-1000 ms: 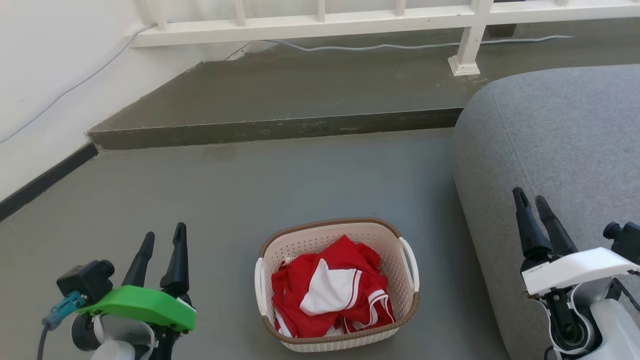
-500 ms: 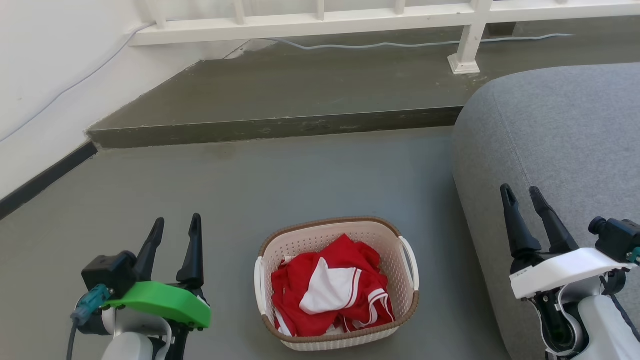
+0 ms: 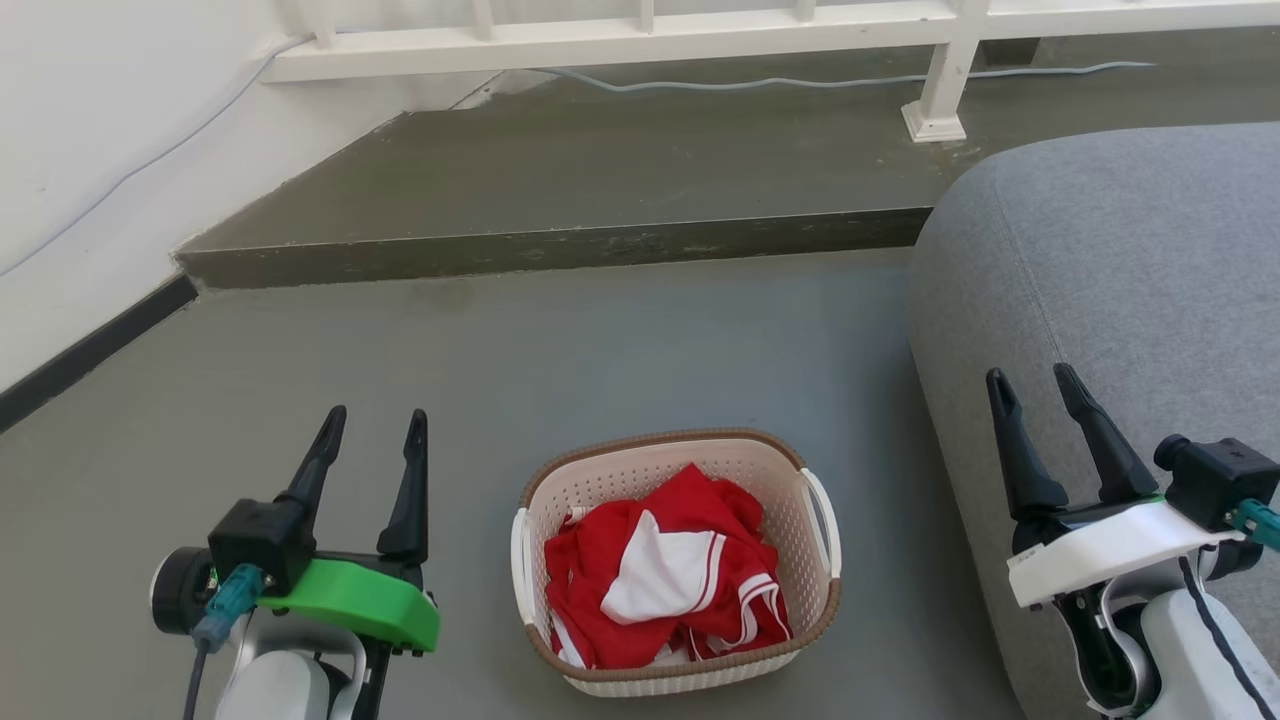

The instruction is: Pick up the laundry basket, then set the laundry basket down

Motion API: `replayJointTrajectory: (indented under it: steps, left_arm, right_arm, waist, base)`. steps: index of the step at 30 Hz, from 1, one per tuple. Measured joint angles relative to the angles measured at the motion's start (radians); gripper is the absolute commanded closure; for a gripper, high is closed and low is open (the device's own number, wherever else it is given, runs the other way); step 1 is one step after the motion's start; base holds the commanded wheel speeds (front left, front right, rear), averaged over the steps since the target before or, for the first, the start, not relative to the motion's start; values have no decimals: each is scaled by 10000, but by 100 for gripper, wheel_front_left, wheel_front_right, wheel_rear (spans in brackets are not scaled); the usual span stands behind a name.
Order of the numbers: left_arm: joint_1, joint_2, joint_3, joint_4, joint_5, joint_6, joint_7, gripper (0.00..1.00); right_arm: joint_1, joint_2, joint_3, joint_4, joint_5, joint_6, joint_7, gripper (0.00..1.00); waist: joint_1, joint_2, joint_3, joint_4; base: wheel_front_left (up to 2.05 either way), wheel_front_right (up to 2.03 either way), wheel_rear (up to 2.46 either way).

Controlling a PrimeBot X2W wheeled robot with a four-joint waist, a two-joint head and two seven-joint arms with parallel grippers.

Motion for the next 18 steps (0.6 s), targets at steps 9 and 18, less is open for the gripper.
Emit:
replayJointTrajectory:
  steps: [9, 18]
  left_arm:
    - [0, -21, -8, 4, 280, 0, -79, 0]
    - [0, -42, 27, 19, 280, 0, -79, 0]
  right_arm:
    - [0, 35, -19, -10, -428, 2, -84, 0]
    - [1, 92, -54, -4, -535, 2, -84, 0]
  waist:
    - [0, 0, -11, 3]
    - [0, 0, -5, 24]
  base:
    - [0, 0, 0]
    - [0, 0, 0]
